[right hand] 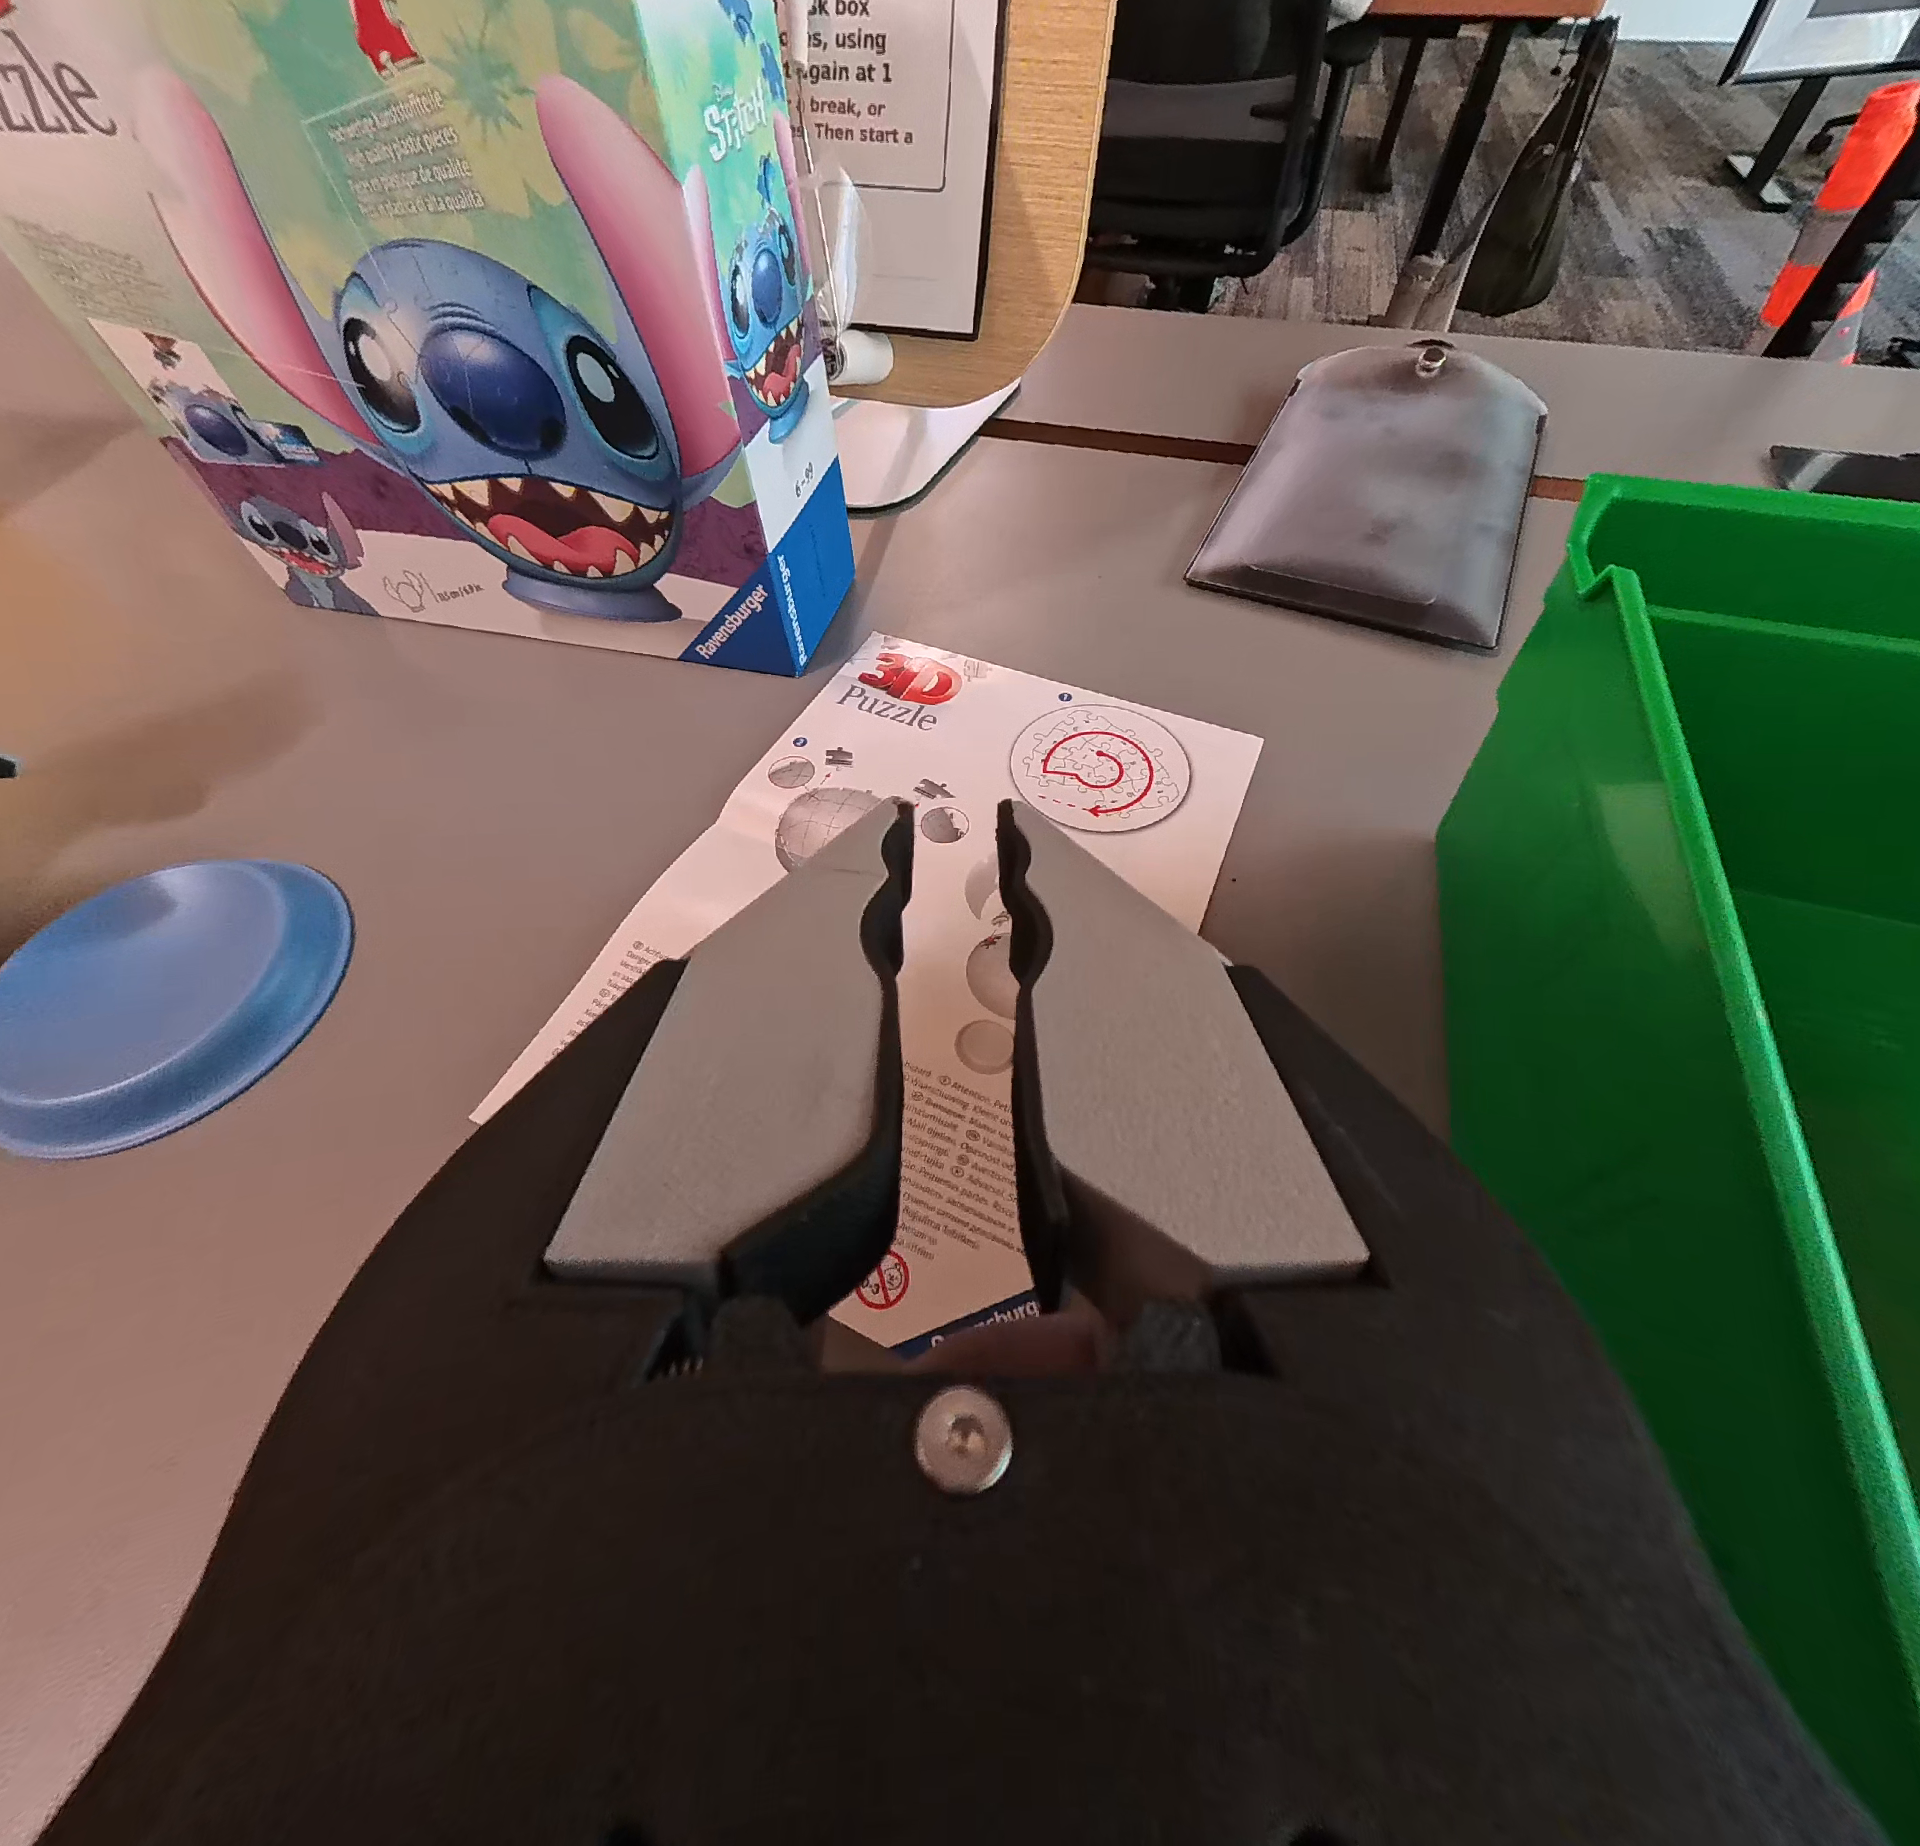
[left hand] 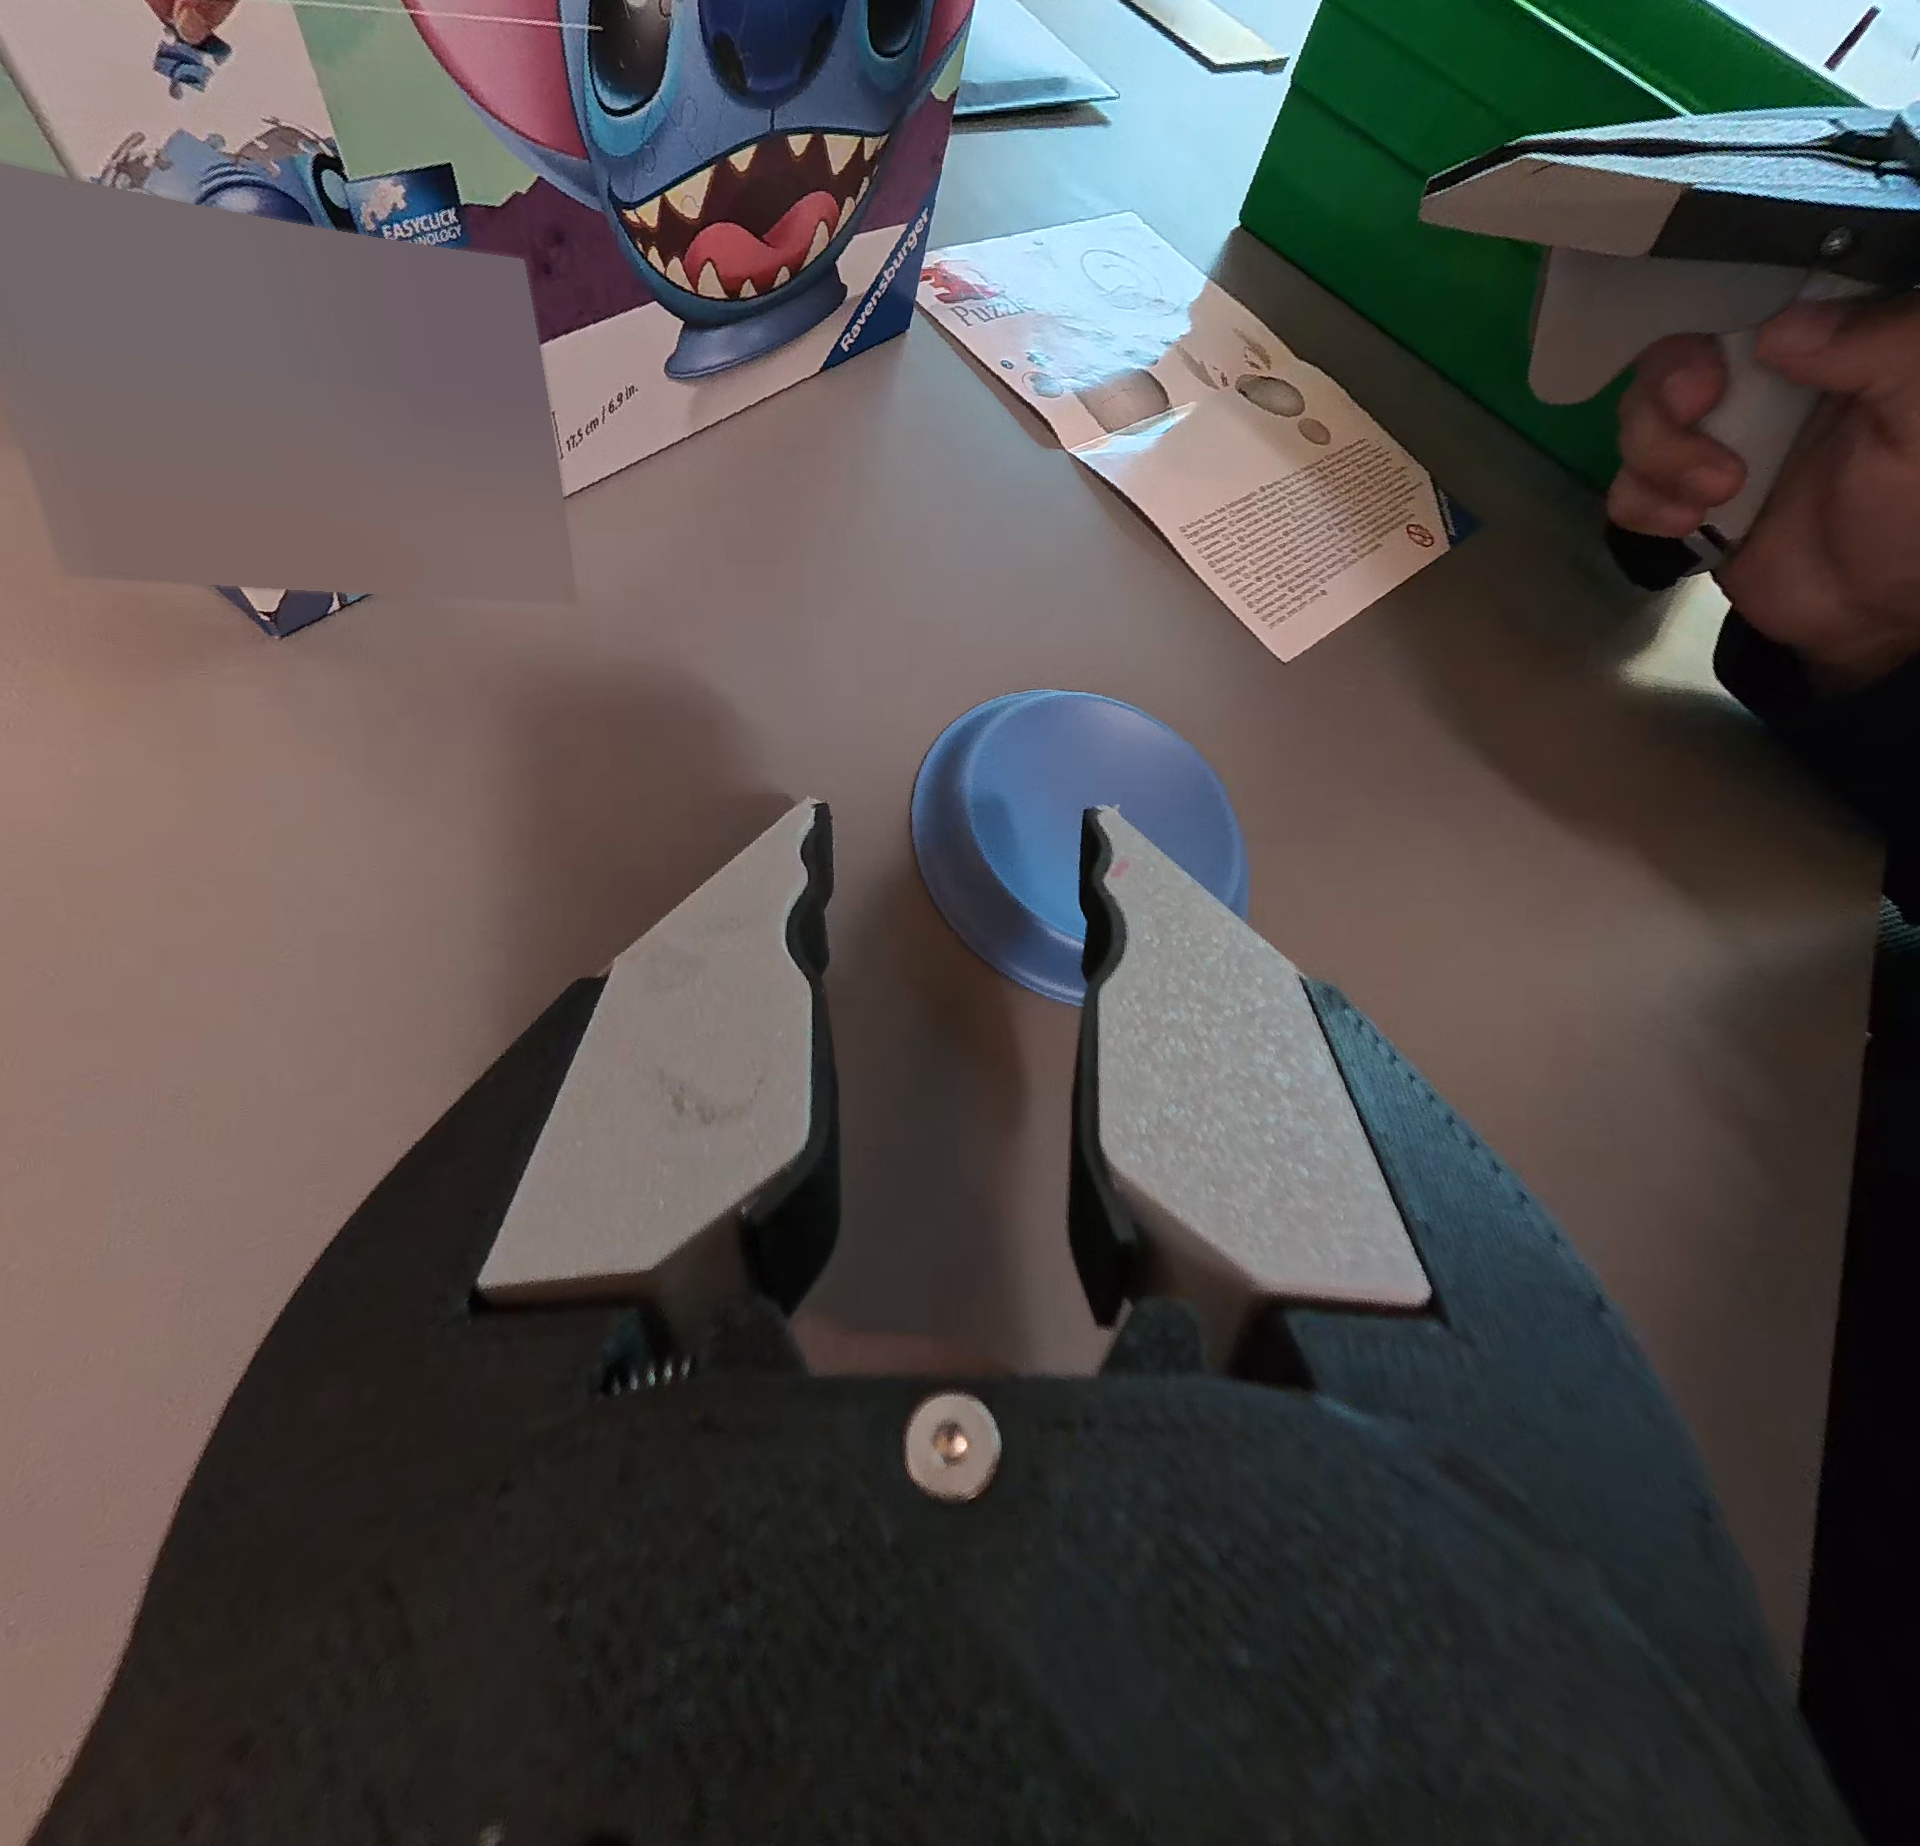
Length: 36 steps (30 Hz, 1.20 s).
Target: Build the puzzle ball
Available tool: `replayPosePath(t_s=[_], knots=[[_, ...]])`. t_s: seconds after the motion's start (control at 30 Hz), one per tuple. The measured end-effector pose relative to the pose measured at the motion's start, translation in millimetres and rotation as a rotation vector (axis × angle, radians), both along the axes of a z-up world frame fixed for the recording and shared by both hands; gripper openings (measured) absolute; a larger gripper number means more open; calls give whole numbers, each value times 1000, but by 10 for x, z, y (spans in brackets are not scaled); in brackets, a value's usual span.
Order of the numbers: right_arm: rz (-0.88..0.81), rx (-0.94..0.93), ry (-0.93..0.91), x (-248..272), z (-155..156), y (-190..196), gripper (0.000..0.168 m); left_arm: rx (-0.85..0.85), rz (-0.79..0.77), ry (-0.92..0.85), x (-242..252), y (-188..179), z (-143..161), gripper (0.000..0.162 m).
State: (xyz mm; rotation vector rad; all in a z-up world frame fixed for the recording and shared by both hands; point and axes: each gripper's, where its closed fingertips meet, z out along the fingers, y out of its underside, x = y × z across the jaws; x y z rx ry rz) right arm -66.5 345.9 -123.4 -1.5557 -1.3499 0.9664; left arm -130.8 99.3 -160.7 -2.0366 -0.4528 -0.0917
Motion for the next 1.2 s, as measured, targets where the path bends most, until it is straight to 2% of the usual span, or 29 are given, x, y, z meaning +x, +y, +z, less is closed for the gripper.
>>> replayPosePath(t_s=[0.47, 0.7, 0.93, 1.07, 1.2], knots=[[3, -1, -43, -12, -84, -2, 14, -1, -2, -2, 7, 2, -3, 46], [46, 34, -223, -40, -426, -93, 17, -2, -5, -2, 14, 3, -2, 46], [68, 72, -307, -35, -592, -136, 16, 1, -9, -1, 26, 3, 8, 46], [91, 110, -391, -21, -753, -189, 24, -2, -14, 0, 36, 4, 6, 46], [115, 121, -397, -11, -761, -223, 18, 0, -13, 2, 37, 4, 13, 46]])
